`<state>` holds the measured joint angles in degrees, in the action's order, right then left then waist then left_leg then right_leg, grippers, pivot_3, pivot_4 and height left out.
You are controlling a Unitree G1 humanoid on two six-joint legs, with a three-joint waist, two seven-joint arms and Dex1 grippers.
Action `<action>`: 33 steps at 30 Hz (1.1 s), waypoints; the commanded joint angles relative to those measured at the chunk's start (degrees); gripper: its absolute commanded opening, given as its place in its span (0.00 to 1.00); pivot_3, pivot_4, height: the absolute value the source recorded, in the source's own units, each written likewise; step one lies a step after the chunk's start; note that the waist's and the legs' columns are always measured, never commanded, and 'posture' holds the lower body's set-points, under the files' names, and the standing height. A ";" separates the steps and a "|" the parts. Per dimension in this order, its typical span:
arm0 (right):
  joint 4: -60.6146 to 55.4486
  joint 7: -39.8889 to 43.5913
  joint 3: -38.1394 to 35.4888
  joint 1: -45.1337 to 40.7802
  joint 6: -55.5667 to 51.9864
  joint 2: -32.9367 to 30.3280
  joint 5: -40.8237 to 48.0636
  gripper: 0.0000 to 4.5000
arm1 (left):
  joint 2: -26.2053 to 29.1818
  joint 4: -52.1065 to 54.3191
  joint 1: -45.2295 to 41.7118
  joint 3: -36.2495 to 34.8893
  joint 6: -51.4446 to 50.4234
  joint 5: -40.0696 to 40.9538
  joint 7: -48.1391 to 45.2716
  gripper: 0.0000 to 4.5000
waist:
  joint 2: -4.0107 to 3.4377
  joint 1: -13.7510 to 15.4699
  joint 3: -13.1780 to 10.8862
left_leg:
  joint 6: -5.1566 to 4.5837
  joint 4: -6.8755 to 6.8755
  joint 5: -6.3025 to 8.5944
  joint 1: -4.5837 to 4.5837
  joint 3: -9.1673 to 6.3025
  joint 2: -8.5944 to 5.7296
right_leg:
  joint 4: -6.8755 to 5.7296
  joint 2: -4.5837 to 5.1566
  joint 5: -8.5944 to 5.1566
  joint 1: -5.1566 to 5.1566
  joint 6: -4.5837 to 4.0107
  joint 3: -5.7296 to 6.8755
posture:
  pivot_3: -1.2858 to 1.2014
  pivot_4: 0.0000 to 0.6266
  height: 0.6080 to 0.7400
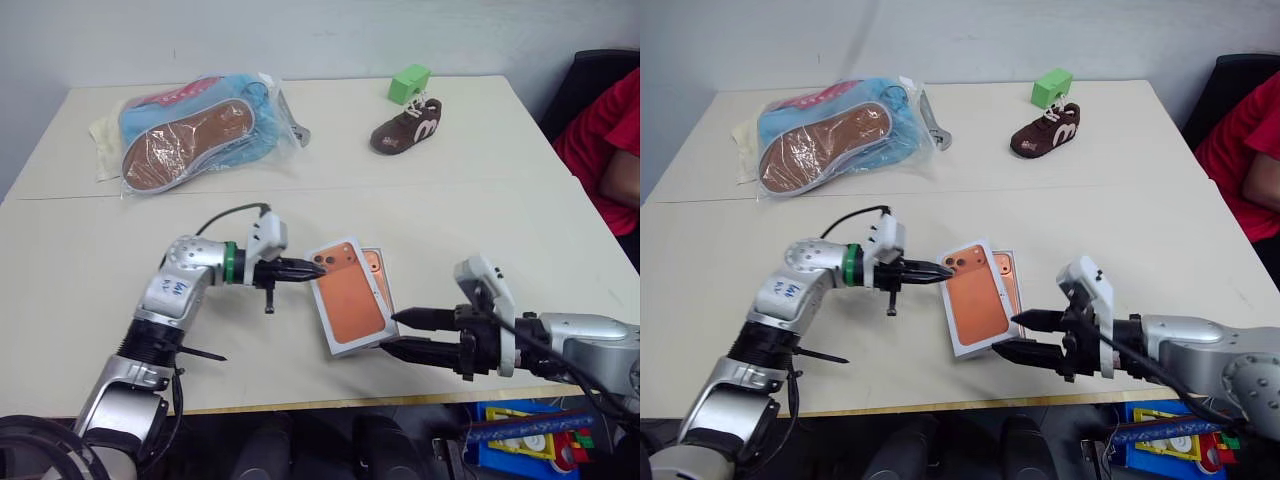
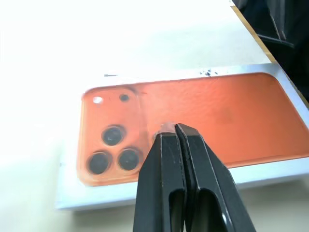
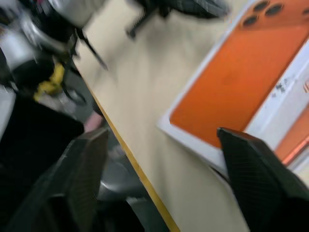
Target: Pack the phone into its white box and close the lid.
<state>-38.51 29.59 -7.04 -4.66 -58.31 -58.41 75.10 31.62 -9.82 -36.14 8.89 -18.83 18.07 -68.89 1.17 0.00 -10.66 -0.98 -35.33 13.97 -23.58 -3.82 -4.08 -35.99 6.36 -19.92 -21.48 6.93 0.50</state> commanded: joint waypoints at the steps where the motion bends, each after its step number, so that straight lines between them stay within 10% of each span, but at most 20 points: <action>1: -3.68 9.21 5.78 2.81 7.59 -2.87 -15.59 0.50 | 4.44 -0.14 -0.09 0.47 1.49 -0.63 -6.10 0.00 | 0.00 0.06 0.00 | 0.02 0.00 -0.01 0.00 0.00 0.00 | 0.01 0.00 0.00 0.00 0.00 0.02 | 0.52 0.24 1.00; 8: -1.45 13.51 14.00 4.11 14.19 -1.16 -31.05 0.01 | 1.91 -13.67 -4.20 7.76 15.29 -12.21 -5.44 0.00 | 0.05 1.26 -0.03 | 0.19 -0.06 -0.13 -0.05 -0.01 -0.10 | 0.05 0.11 0.03 0.01 0.05 0.03 | 0.52 0.24 1.00; 20: -0.02 15.15 14.95 5.92 15.45 3.62 -37.23 0.01 | -12.26 -28.47 -13.96 8.29 24.06 -15.07 -3.91 0.00 | 0.08 2.27 -0.04 | 0.16 -0.79 -0.06 -0.60 -0.27 -0.19 | 0.03 0.04 0.11 -0.08 0.21 0.42 | 0.52 0.24 1.00; 33: -1.82 15.11 4.97 8.79 13.55 8.03 -29.22 0.01 | -10.15 -25.55 -14.93 1.92 18.02 -8.11 -10.80 0.00 | 0.07 1.33 -0.04 | 0.18 -0.85 -0.10 -0.57 -0.29 -0.18 | -0.13 -0.03 0.11 -0.06 0.21 0.42 | 0.52 0.24 1.00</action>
<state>-37.96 44.24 1.41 3.93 -44.26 -50.86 42.05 20.90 -38.25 -49.27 12.98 0.99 6.88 -78.04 1.24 1.33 -10.69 -0.79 -36.20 13.87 -24.14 -4.12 -4.25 -36.14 6.34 -19.80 -21.54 7.14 0.93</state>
